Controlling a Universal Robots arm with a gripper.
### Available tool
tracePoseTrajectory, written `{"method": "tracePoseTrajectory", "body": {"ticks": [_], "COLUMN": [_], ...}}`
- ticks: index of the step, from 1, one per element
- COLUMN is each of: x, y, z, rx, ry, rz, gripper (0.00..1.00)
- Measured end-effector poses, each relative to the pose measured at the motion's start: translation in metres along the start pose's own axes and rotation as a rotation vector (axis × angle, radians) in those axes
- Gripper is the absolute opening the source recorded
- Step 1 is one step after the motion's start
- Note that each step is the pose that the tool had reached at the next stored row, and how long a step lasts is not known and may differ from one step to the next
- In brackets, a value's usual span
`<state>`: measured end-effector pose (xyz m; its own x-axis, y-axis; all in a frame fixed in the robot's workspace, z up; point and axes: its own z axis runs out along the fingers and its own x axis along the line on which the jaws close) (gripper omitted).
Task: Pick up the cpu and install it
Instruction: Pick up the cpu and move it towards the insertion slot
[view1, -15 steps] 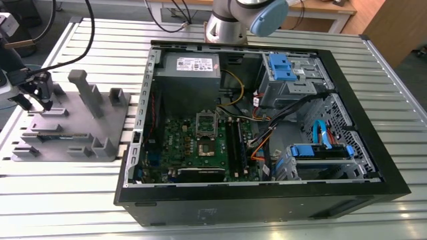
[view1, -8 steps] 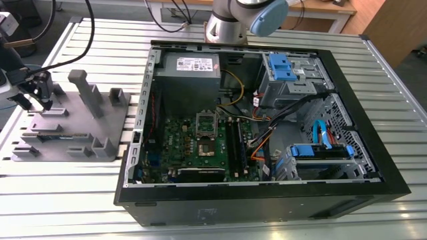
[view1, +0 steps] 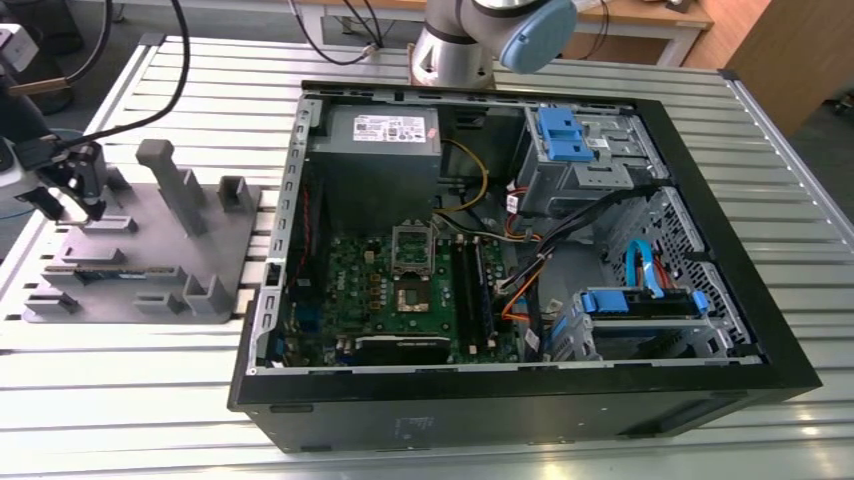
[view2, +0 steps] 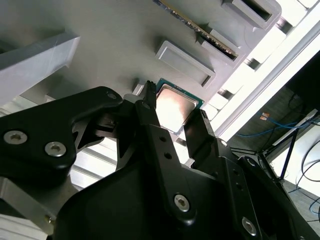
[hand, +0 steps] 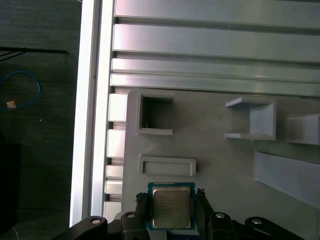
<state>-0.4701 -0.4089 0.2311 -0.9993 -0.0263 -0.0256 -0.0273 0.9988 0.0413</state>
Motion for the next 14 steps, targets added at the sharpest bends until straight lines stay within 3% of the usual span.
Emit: {"method": "tracePoseTrajectory", "body": {"ticks": [8,14], "x": [-0.0037,-0.0041], "y": [-0.0001,0.0005], "z": [-0.0006,-0.0144], "rx": [0.0001,-0.0001], "ry": [0.0001,-0.0001], "rz": [0.000,0.000], "gripper": [0.47,0.47]}}
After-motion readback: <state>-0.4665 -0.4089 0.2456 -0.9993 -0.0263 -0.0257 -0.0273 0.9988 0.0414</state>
